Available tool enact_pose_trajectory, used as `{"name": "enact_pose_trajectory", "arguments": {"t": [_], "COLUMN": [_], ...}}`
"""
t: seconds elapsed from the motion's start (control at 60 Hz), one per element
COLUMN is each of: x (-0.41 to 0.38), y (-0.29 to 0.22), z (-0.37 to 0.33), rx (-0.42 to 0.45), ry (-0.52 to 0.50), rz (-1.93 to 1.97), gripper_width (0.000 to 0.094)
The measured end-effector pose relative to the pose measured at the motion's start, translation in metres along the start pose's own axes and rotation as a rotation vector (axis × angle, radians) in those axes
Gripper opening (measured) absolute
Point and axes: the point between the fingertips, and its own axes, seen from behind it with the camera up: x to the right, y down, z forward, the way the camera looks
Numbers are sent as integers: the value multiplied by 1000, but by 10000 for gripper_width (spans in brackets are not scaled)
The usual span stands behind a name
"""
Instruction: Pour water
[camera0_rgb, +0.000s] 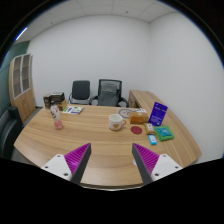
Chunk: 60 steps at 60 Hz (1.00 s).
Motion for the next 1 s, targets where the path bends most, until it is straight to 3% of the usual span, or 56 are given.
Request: {"name": "enact_pose_trajectory", "arguments": {"t": [0.2, 0.483, 0.817, 1.0], "x": [-26, -152, -330, -375], "y": [22, 68, 33, -9], "z": [20, 63, 171, 256], "rx": [-47, -135, -44, 48], "ry": [-3, -67, -138, -143], "rz": [-29, -52, 24, 43], "gripper_width": [857, 859, 859, 854]}}
